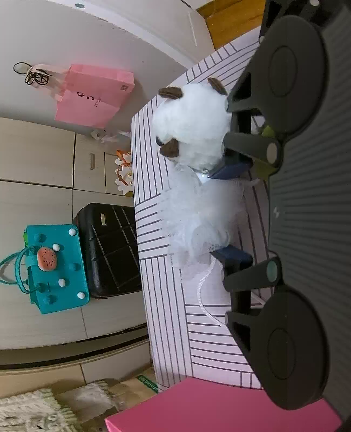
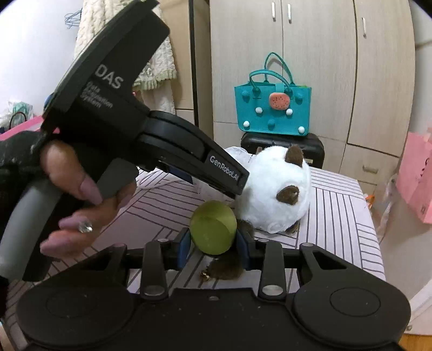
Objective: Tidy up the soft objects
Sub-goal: 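Grasp the white mesh pouf with the left gripper while the right grasps the green ball, then lift the pouf and green ball and carry both over the pink shoebox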
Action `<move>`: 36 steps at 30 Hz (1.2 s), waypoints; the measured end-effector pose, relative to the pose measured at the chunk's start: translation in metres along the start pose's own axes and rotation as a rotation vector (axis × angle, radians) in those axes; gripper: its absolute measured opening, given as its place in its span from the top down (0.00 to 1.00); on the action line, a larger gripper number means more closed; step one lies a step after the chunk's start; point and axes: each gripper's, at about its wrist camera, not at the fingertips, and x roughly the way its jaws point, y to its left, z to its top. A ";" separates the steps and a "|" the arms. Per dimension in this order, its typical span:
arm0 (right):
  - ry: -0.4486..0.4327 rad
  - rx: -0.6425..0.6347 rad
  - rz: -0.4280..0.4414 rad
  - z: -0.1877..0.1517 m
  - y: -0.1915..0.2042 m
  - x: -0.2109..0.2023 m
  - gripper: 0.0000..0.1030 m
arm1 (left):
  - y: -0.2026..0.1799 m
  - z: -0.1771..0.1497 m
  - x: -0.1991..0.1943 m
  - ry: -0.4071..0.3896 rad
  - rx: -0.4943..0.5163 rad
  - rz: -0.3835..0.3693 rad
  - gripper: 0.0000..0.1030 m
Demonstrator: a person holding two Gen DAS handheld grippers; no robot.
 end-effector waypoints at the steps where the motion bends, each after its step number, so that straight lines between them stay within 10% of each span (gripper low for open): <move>1: -0.002 -0.003 0.000 0.000 0.000 0.000 0.61 | 0.001 0.000 0.001 0.002 -0.004 -0.003 0.63; 9: -0.001 -0.009 -0.017 -0.002 0.003 -0.004 0.61 | 0.005 -0.005 0.000 -0.017 -0.004 0.081 0.71; 36: -0.018 0.091 -0.005 -0.008 0.013 -0.045 0.62 | 0.018 -0.047 -0.092 0.040 -0.034 0.003 0.73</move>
